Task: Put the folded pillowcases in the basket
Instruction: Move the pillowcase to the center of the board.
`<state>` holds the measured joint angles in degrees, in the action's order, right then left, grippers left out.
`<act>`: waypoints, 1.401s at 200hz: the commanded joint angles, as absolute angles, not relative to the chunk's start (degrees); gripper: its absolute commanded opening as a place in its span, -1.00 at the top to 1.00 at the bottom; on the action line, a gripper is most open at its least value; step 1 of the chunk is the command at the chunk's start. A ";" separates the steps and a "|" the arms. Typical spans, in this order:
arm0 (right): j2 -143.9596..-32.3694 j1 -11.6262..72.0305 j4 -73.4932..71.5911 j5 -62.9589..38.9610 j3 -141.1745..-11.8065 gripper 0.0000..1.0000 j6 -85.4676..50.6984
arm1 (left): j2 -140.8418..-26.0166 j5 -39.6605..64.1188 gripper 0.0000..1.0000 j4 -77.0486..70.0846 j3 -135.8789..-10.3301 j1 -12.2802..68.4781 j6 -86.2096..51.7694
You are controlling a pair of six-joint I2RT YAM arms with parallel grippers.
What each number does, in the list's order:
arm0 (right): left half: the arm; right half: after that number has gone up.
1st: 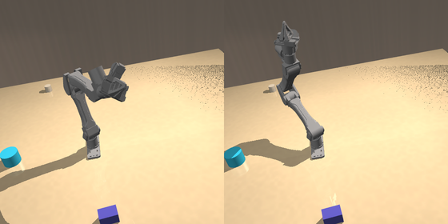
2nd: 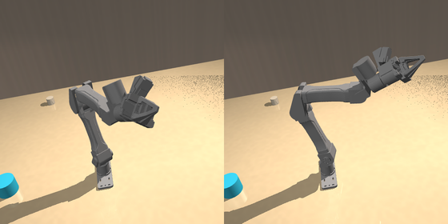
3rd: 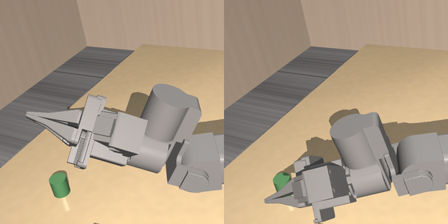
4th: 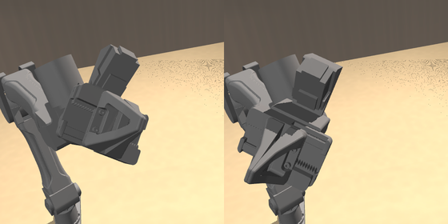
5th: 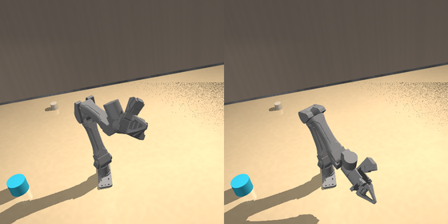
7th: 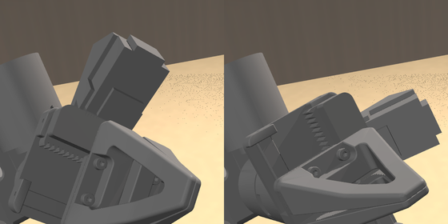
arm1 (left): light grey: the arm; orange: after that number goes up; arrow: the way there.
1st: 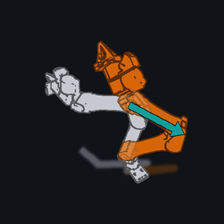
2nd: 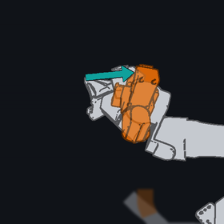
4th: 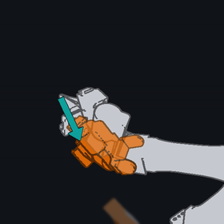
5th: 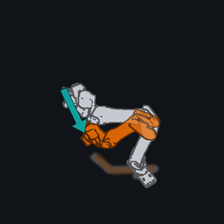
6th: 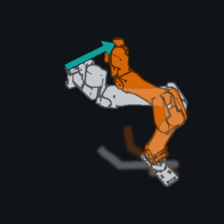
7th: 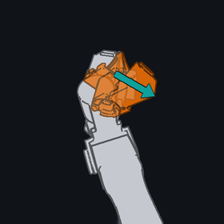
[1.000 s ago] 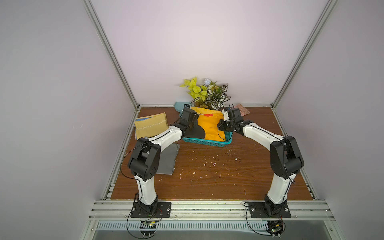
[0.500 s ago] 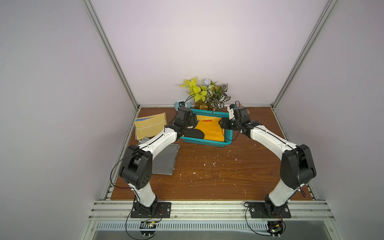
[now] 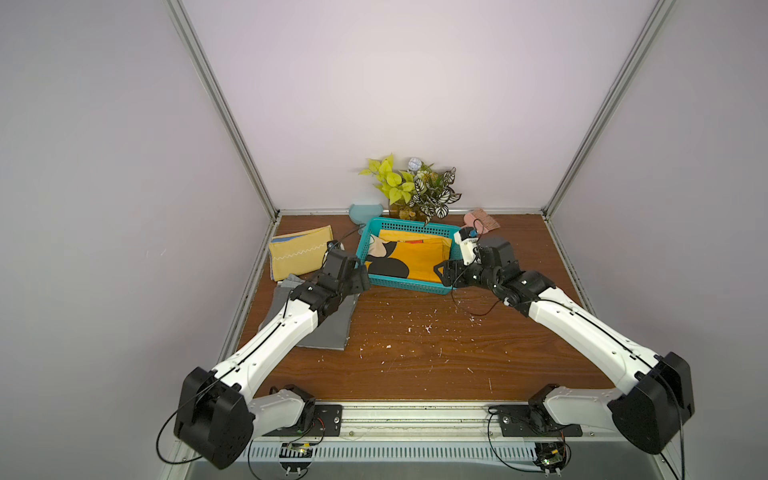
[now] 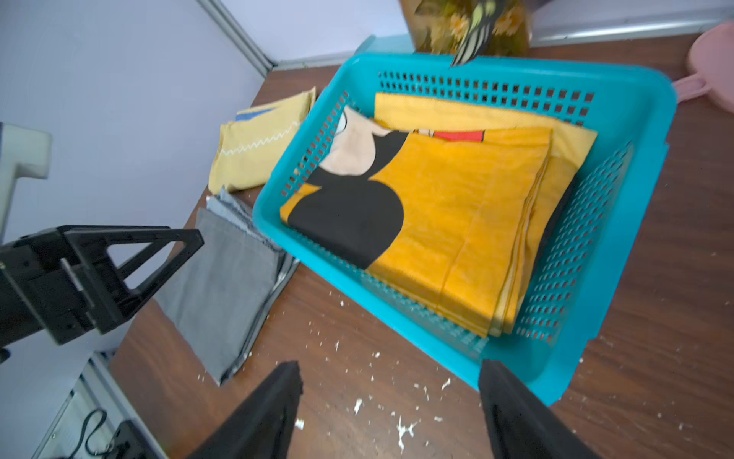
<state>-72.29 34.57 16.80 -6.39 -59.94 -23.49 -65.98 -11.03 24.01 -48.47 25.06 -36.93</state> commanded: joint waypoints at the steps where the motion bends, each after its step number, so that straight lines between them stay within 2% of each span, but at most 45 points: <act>1: -67.82 35.97 18.38 -7.82 -57.15 -0.57 -24.33 | -60.38 -6.20 -0.77 28.82 -42.20 24.81 -43.54; 26: -66.28 36.30 17.55 -8.99 -53.36 -0.59 -25.48 | -59.90 -6.74 -0.79 28.42 -36.11 26.79 -45.70; 64: -66.23 36.77 16.85 -9.41 -50.93 -0.61 -25.93 | -67.92 -10.38 -0.88 28.08 -34.97 32.53 -47.94; 142: -66.83 36.83 18.15 -9.38 -50.21 -0.63 -26.15 | -73.17 -12.82 -0.81 27.36 -31.66 32.96 -50.83; 152: -66.80 36.83 18.11 -9.32 -50.35 -0.63 -26.24 | -74.30 -11.59 -0.70 26.62 -31.38 32.97 -50.56; 174: -66.62 36.83 19.10 -8.46 -51.20 -0.63 -25.82 | -75.06 -9.47 -0.28 24.50 -30.18 33.19 -50.54; 194: -66.62 36.82 20.74 -7.69 -52.20 -0.64 -24.93 | -74.63 -7.08 0.65 21.99 -28.54 33.40 -50.04; 201: -66.70 36.79 21.37 -7.32 -52.52 -0.65 -24.43 | -74.31 -6.34 0.94 21.39 -28.07 33.55 -49.86; 204: -66.70 36.79 21.62 -7.17 -52.77 -0.65 -24.29 | -74.21 -6.01 1.00 21.21 -27.90 33.68 -49.84; 237: -66.53 36.32 23.09 -5.58 -53.57 -0.67 -22.56 | -72.37 -4.10 1.00 19.01 -27.92 37.00 -51.15; 280: -66.33 33.15 23.13 -7.81 -52.75 -0.71 -22.21 | -76.35 0.39 1.00 6.11 -29.46 47.67 -58.10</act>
